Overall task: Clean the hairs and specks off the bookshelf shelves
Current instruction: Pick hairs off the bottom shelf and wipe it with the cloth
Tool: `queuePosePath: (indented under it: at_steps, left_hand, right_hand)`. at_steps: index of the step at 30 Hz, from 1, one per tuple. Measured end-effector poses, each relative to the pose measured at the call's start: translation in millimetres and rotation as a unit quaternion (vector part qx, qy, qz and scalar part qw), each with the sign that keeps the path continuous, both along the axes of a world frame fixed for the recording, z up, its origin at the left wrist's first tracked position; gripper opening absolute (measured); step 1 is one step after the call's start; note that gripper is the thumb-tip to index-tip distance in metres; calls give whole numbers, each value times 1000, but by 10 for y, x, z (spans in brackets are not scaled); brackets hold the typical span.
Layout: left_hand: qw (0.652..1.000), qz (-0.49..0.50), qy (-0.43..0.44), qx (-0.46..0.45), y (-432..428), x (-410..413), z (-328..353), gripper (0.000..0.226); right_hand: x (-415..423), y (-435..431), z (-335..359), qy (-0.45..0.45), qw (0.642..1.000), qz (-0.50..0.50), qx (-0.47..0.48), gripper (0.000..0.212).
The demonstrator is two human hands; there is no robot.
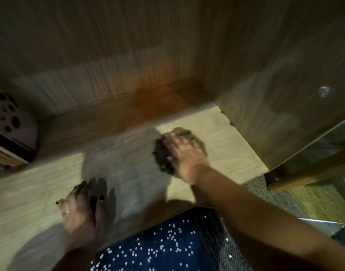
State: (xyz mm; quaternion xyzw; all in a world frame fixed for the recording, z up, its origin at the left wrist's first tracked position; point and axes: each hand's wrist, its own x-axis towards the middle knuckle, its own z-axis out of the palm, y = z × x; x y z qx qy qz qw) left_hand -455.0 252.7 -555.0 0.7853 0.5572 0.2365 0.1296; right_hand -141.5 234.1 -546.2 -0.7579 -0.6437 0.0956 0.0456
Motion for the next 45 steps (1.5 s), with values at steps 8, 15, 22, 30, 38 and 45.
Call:
queuePosePath:
  at_steps: [8, 15, 22, 30, 38, 45]
  left_hand:
    - [1000, 6, 17, -21, 1, -29, 12, 58]
    - [996, 18, -67, -49, -247, -424, 275, 55]
    - [986, 161, 44, -20, -35, -1569, 457, 44]
    - [968, 218, 96, -79, -216, -2469, 585, 31]
    - [961, 224, 116, -117, -126, -2661, 390, 26]
    - [979, 170, 64, -88, 153, -2729, 209, 62]
  right_hand:
    - [765, -1023, 66, -10, 979, -200, -36, 57]
    - [-155, -1025, 118, -7, 987, -132, -91, 66]
    - [-1954, -418, 65, 71, 996, 21, -52, 62]
    - [-3097, -118, 132, 50, 974, 202, -94, 55]
    - [-2095, -414, 151, 21, 984, 161, -75, 55]
    - [-647, -838, 139, -52, 988, -71, -124, 70]
